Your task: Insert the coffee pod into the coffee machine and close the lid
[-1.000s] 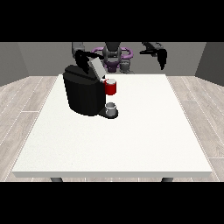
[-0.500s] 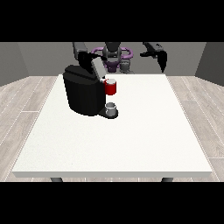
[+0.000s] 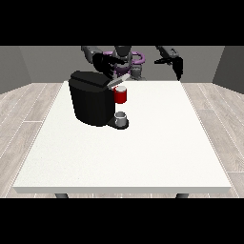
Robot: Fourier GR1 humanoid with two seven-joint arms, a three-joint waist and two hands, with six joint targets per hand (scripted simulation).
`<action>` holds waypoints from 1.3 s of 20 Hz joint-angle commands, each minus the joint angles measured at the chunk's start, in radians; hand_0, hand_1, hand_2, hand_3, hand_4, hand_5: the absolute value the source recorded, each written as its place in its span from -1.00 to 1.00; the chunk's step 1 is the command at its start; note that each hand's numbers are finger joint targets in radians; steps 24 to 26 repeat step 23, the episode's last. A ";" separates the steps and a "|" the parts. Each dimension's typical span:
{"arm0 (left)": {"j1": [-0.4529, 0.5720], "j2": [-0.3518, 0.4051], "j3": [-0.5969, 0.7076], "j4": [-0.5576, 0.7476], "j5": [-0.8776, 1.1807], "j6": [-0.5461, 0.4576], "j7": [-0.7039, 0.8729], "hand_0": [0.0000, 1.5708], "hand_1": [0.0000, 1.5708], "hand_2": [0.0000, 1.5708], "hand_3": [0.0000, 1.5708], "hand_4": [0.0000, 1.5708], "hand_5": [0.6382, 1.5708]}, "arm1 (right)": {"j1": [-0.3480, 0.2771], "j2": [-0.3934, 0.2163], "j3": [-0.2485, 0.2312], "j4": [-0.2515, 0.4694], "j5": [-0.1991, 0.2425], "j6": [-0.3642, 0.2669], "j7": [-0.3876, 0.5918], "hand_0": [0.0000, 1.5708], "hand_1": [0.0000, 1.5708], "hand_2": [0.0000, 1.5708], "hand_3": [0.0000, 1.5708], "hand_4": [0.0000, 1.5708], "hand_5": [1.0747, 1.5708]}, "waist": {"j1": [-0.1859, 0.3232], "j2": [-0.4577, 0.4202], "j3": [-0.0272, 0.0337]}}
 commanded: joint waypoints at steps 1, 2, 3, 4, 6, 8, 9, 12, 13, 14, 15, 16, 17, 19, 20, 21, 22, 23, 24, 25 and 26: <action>-0.009 0.034 0.018 0.025 0.014 -0.013 0.003 -1.00 -1.00 -1.00 -1.00 -0.77 1.00 | -0.021 0.014 0.027 -0.001 0.037 -0.008 0.011 -1.00 -1.00 -1.00 -1.00 -0.78 1.00 | -0.011 -0.014 0.0002; 0.006 0.020 -0.007 -0.021 0.013 -0.018 0.024 -1.00 -1.00 -1.00 -1.00 -0.79 1.00 | -0.008 0.017 0.035 0.027 0.053 -0.011 -0.027 -1.00 -1.00 -1.00 -1.00 -0.84 1.00 | 0.022 -0.014 0.0004; -0.035 0.028 0.023 0.010 0.031 -0.002 0.014 -1.00 -1.00 -1.00 -1.00 -0.80 1.00 | 0.004 0.016 0.047 0.015 0.065 -0.002 -0.040 -1.00 -1.00 -1.00 -1.00 -0.81 1.00 | -0.017 -0.003 0.0003; -0.047 0.036 0.017 -0.005 0.049 -0.038 0.007 -1.00 -1.00 -1.00 -1.00 -1.00 1.00 | -0.075 -0.011 0.013 0.035 0.058 -0.009 -0.017 -1.00 -1.00 -1.00 -1.00 -0.84 1.00 | 0.022 0.021 0.0003; -0.029 0.008 -0.034 -0.058 0.015 -0.013 0.036 -1.00 -1.00 -1.00 -1.00 -1.00 1.00 | -0.056 0.010 0.023 0.056 0.076 -0.027 -0.040 -1.00 -1.00 -1.00 -1.00 -0.86 1.00 | 0.034 -0.004 0.0004; 0.006 0.010 -0.027 -0.031 0.028 -0.041 -0.022 -1.00 -1.00 -1.00 -1.00 -0.75 1.00 | -0.114 0.018 -0.006 0.043 0.046 -0.029 0.026 -1.00 -1.00 -1.00 -1.00 -0.85 1.00 | 0.038 -0.008 0.0002; 0.000 -0.037 -0.063 -0.077 -0.012 0.030 -0.001 -1.00 -1.00 -1.00 -1.00 -0.77 1.00 | -0.063 0.032 0.023 0.062 0.074 -0.031 -0.039 -1.00 -1.00 -1.00 -1.00 -0.91 1.00 | 0.032 -0.012 0.0005; -0.013 -0.016 -0.046 -0.077 0.014 0.007 0.004 -1.00 -1.00 -1.00 -1.00 -0.79 1.00 | -0.030 0.087 0.053 0.038 0.079 -0.040 -0.095 -1.00 -1.00 -1.00 -1.00 -0.96 1.00 | 0.015 -0.025 0.0004; 0.019 0.001 -0.016 -0.039 0.030 -0.009 -0.033 -1.00 -1.00 -1.00 -1.00 -0.82 1.00 | 0.009 0.098 0.066 0.000 0.051 0.010 -0.072 -1.00 -1.00 -1.00 -1.00 -0.91 1.00 | -0.029 -0.064 0.0003; 0.050 -0.074 -0.082 -0.054 -0.028 0.049 -0.055 -1.00 -1.00 -1.00 -1.00 -0.74 1.00 | -0.004 0.110 0.067 0.000 0.053 -0.002 -0.081 -1.00 -1.00 -1.00 -1.00 -0.83 1.00 | -0.023 -0.068 0.0004; 0.072 -0.068 -0.085 -0.083 0.003 0.016 -0.027 -1.00 -1.00 -1.00 -1.00 -0.69 1.00 | 0.027 0.083 0.050 0.005 0.034 0.036 -0.110 -1.00 -1.00 -1.00 -1.00 -0.77 1.00 | -0.012 -0.081 0.0005; 0.052 -0.028 -0.052 -0.051 0.023 -0.014 -0.052 -1.00 -1.00 -1.00 -1.00 -0.76 1.00 | 0.070 0.120 0.097 -0.024 0.026 0.001 -0.143 -1.00 -1.00 -1.00 -1.00 -0.67 1.00 | -0.027 -0.078 0.0004; 0.068 -0.080 -0.090 -0.004 -0.037 0.043 -0.081 -1.00 -1.00 -1.00 -1.00 -0.76 1.00 | 0.093 0.120 0.164 -0.070 -0.041 -0.021 -0.105 -1.00 -1.00 -1.00 -1.00 -0.55 1.00 | -0.050 -0.122 0.0003; 0.087 -0.035 -0.018 0.032 -0.002 0.038 -0.102 -1.00 -1.00 -1.00 -1.00 -0.76 1.00 | 0.182 0.121 0.180 -0.125 -0.106 0.037 -0.097 -1.00 -1.00 -1.00 -1.00 -0.66 1.00 | -0.113 -0.165 0.0002; 0.089 -0.038 -0.046 -0.026 -0.008 0.036 -0.055 -1.00 -1.00 -1.00 -1.00 -0.76 1.00 | 0.210 0.121 0.125 -0.095 -0.105 0.052 -0.168 -1.00 -1.00 -1.00 -1.00 -0.64 1.00 | -0.084 -0.134 0.0007; 0.073 -0.020 0.004 0.045 0.003 0.051 -0.076 -1.00 -1.00 -1.00 -1.00 -0.76 1.00 | 0.294 0.121 0.227 -0.151 -0.147 -0.025 -0.153 -1.00 -1.00 -1.00 -1.00 -0.64 1.00 | -0.135 -0.175 0.0004; 0.093 -0.009 -0.007 0.038 0.018 0.009 -0.082 -1.00 -1.00 -1.00 -1.00 -0.76 1.00 | 0.304 0.122 0.223 -0.152 -0.137 -0.034 -0.130 -1.00 -1.00 -1.00 -1.00 -0.68 1.00 | -0.122 -0.166 0.0003; 0.117 -0.043 -0.035 0.020 -0.004 0.038 -0.074 -1.00 -1.00 -1.00 -1.00 -0.76 1.00 | 0.377 0.122 0.243 -0.146 -0.136 -0.066 -0.189 -1.00 -1.00 -1.00 -1.00 -0.80 1.00 | -0.118 -0.177 0.0006; 0.117 -0.043 -0.035 0.020 -0.004 0.038 -0.074 -1.00 -1.00 -1.00 -1.00 -0.76 1.00 | 0.377 0.122 0.243 -0.146 -0.136 -0.066 -0.189 -1.00 -1.00 -1.00 -1.00 -0.80 1.00 | -0.118 -0.177 0.0006; 0.117 -0.043 -0.035 0.020 -0.004 0.038 -0.074 -1.00 -1.00 -1.00 -1.00 -0.76 1.00 | 0.377 0.122 0.243 -0.146 -0.136 -0.066 -0.189 -1.00 -1.00 -1.00 -1.00 -0.80 1.00 | -0.118 -0.177 0.0006; 0.117 -0.043 -0.035 0.020 -0.004 0.038 -0.074 -1.00 -1.00 -1.00 -1.00 -0.76 1.00 | 0.377 0.122 0.243 -0.146 -0.136 -0.066 -0.189 -1.00 -1.00 -1.00 -1.00 -0.80 1.00 | -0.118 -0.177 0.0006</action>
